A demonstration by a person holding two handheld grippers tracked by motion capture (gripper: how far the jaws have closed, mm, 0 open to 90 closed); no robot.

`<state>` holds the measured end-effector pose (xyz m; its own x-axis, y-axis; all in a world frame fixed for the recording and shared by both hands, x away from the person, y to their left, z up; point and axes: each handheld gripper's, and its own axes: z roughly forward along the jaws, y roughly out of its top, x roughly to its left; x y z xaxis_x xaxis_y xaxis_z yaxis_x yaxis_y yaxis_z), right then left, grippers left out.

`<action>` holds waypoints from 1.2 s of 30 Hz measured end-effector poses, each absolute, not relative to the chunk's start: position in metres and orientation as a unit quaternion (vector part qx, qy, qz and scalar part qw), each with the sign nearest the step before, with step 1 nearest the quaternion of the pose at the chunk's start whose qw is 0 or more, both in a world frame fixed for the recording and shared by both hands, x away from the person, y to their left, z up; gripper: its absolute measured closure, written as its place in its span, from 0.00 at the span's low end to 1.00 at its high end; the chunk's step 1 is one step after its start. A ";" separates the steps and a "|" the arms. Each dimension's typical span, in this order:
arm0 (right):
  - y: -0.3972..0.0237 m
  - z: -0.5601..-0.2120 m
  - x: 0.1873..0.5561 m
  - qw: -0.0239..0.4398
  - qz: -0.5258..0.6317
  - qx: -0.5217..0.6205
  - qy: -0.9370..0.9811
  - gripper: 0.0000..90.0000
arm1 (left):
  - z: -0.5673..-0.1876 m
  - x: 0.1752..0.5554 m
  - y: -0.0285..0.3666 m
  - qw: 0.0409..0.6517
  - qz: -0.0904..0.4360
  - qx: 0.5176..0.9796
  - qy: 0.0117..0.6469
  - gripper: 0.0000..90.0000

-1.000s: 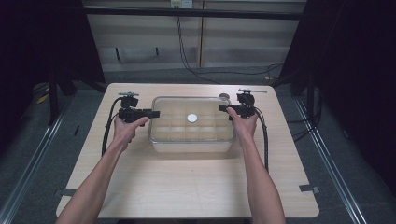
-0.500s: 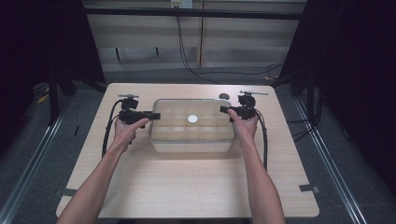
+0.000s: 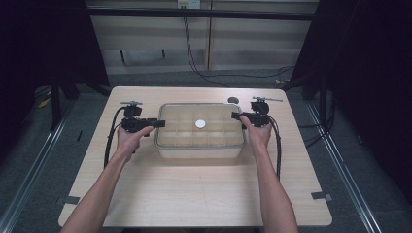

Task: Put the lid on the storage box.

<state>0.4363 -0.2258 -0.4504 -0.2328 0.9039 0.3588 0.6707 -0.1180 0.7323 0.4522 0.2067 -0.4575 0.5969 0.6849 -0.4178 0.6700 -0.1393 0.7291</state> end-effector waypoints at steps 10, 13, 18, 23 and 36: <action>-0.227 -0.441 0.416 0.127 0.464 0.577 0.660 0.41 | -0.451 0.433 0.210 0.464 0.025 0.771 0.434 0.45; -0.224 -0.437 0.411 0.130 0.459 0.572 0.667 0.37 | -0.447 0.427 0.211 0.463 0.034 0.777 0.426 0.47; -0.220 -0.428 0.400 0.132 0.472 0.551 0.675 0.37 | -0.441 0.416 0.216 0.464 0.045 0.781 0.417 0.51; -0.221 -0.421 0.386 0.132 0.472 0.543 0.682 0.37 | -0.430 0.403 0.226 0.465 0.066 0.778 0.418 0.52; -0.235 -0.408 0.345 0.116 0.519 0.524 0.666 0.38 | -0.425 0.363 0.238 0.479 0.065 0.784 0.389 0.50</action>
